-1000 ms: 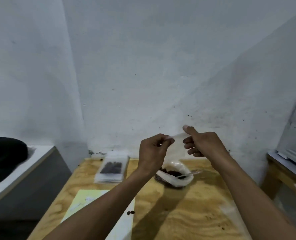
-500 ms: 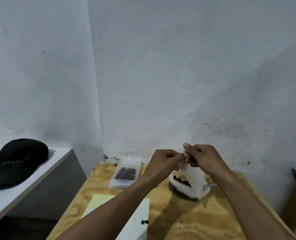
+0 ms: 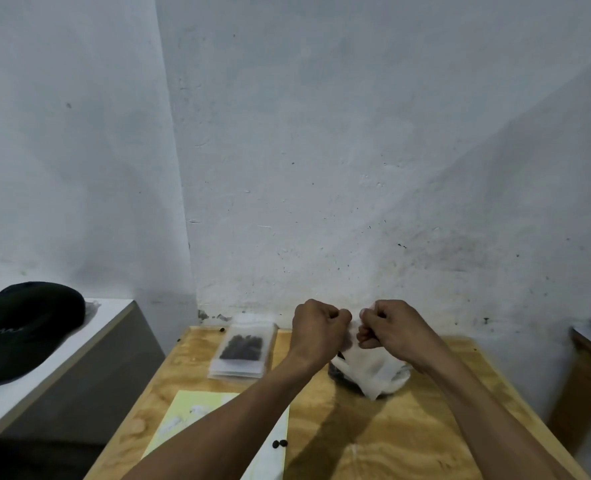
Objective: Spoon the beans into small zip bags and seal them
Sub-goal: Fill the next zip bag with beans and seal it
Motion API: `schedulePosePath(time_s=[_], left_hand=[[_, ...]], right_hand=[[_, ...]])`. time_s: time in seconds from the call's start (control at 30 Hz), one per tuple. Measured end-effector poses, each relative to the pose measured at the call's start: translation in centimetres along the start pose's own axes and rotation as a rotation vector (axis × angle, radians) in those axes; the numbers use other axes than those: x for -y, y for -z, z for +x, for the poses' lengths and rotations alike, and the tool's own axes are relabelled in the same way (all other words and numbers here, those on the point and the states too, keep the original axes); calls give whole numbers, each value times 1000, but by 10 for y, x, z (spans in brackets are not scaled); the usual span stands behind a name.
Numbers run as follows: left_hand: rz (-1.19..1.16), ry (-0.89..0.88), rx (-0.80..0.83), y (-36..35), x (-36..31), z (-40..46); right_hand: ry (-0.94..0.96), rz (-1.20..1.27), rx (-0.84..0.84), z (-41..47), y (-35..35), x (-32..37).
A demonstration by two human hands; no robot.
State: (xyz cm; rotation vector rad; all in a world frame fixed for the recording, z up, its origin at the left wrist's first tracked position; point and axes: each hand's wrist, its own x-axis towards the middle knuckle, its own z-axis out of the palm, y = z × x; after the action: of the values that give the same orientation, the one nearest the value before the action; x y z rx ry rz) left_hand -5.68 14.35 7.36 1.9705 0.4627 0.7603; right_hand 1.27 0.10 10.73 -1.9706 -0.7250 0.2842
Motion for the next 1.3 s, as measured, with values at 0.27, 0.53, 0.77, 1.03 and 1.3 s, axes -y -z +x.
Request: schedulePosePath(time_s=[0.27,0.53,0.77,1.03,1.3], left_hand=[[16,-232,71,17,-2,-1],[164,-307,313,33,-16,-14],[512,-361,524,36,-8,-2],[642,-414,384,33,4,3],[551,-429,373,18,10,-1]], right_hand=[[-132,197,-121,-5,-3,6],[-122,298,40,-5,11,8],[25,15,45,-5,16,-5],[122,-127,-273,-8,19,-6],[127,-12,147,-11,18,0]])
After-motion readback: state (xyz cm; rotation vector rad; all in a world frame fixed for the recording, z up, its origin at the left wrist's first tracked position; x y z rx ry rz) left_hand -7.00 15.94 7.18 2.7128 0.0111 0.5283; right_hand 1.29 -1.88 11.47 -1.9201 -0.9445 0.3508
